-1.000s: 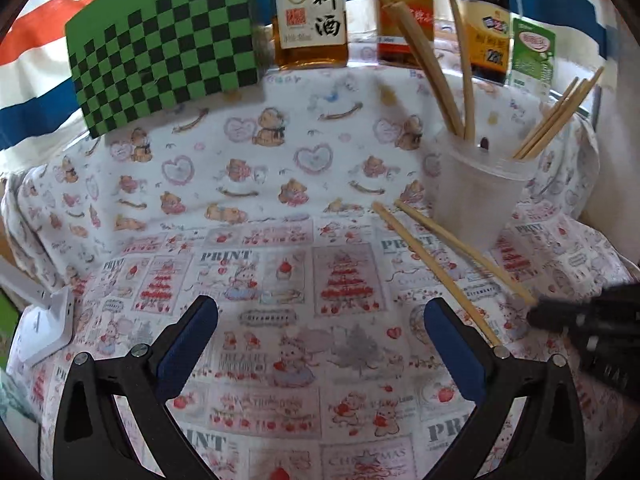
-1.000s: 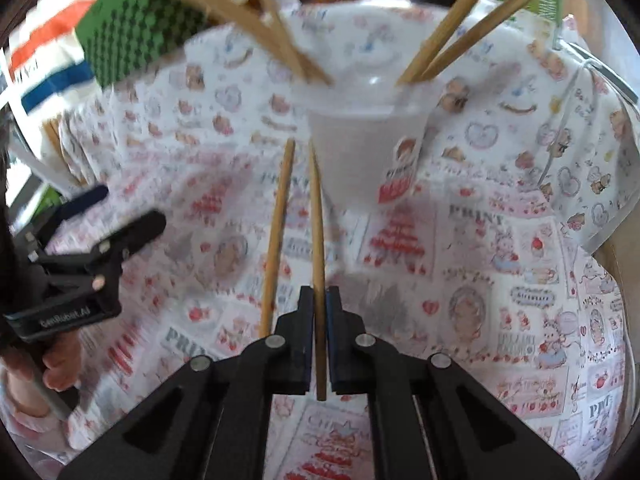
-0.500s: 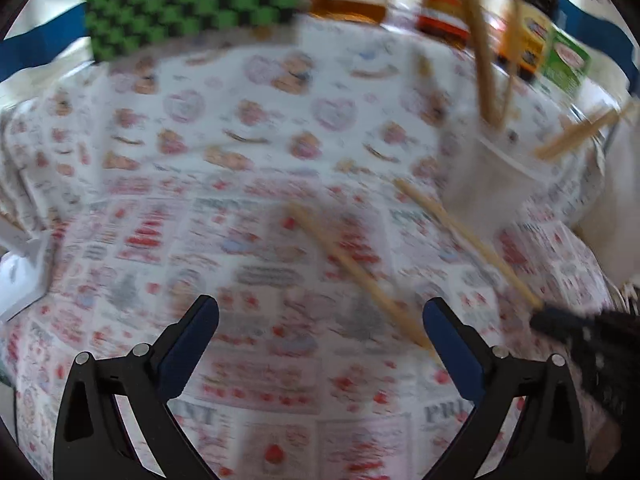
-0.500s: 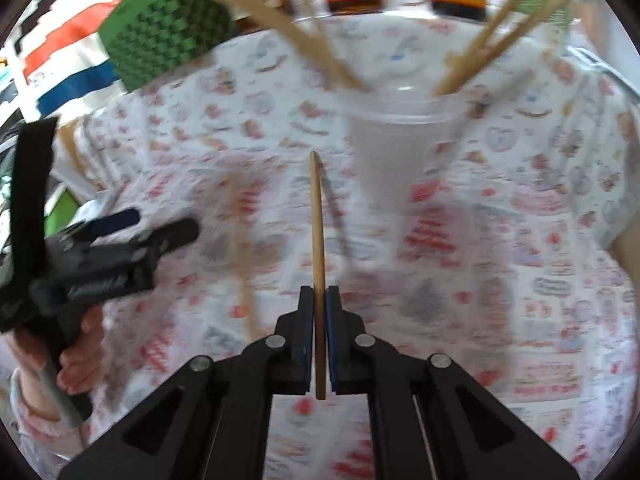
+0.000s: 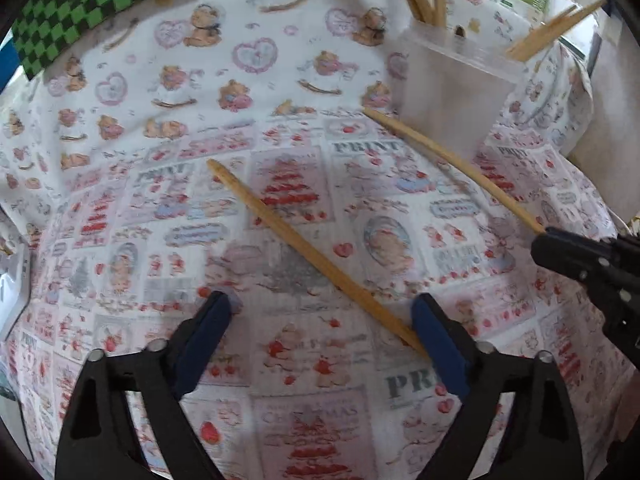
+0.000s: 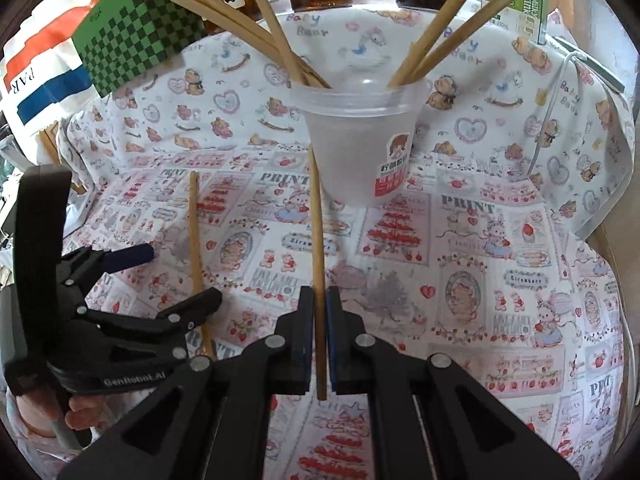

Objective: Organize utensils
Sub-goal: 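Lift the chopstick with the right tool while the left tool grasps another chopstick, then raise both held chopsticks upright and carry them toward the clear cup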

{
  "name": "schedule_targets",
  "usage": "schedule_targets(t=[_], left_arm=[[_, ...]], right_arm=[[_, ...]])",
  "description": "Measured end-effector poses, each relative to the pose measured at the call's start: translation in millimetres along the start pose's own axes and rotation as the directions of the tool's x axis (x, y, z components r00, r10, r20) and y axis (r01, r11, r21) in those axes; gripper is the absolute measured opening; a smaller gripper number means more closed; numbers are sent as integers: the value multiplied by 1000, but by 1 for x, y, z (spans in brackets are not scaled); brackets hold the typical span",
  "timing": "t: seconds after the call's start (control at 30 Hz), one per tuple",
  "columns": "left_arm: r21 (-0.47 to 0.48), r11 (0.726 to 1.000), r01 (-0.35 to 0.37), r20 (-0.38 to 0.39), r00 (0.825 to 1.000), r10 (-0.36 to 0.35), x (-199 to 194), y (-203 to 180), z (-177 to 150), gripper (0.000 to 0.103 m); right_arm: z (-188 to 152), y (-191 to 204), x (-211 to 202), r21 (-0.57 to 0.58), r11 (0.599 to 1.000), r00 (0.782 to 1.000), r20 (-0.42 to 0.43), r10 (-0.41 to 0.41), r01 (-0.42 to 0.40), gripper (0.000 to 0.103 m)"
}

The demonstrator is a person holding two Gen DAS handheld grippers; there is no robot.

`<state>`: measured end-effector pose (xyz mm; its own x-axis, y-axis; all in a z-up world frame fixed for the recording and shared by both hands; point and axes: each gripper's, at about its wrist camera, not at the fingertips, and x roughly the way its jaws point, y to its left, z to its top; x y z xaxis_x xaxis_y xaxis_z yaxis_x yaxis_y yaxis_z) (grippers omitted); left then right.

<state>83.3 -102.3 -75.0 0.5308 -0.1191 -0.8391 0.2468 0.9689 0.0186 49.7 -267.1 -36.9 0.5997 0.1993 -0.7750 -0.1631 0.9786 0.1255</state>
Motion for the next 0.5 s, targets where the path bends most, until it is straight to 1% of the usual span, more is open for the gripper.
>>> schedule_targets(t=[0.03,0.07,0.1,0.17,0.2,0.27,0.33,0.37,0.4,0.43,0.5], left_arm=[[-9,1000,-8,7,1000,8,-1,3,0,75],[-17,1000,-14,14,1000,14,-2,8,2,63],[-28,999,-20,18,1000,21,-3,13,3,57],[-62,997,-39,29,999,41,-5,25,6,24],[-74,997,-39,32,999,41,-5,31,8,17],[-94,994,-49,44,998,53,-5,40,9,12],[-100,992,-83,66,994,90,-6,47,11,6],[-98,991,-89,78,992,96,-8,49,11,2],[-95,992,-86,103,990,96,-11,50,12,0],[-90,993,-81,121,988,92,-15,51,12,0],[-92,993,-69,143,986,82,-21,53,13,0]], right_arm=[[0,0,2,-2,1000,1000,-4,-4,4,5],[0,0,4,-3,1000,1000,-8,-7,7,5],[-1,0,6,-3,1000,1000,-15,-7,7,5],[-2,2,11,-7,1000,1000,-27,-5,5,5],[-2,4,13,-13,1000,1000,-29,-5,4,5],[-4,6,13,-22,1000,1000,-24,-5,5,5],[-4,9,10,-32,999,1000,-7,7,-8,5],[-4,10,6,-35,999,1000,14,16,-16,5],[-4,12,1,-43,999,999,43,22,-20,5],[-4,14,-4,-49,999,997,67,23,-20,5],[-4,16,-18,-56,998,989,143,26,-18,5]])
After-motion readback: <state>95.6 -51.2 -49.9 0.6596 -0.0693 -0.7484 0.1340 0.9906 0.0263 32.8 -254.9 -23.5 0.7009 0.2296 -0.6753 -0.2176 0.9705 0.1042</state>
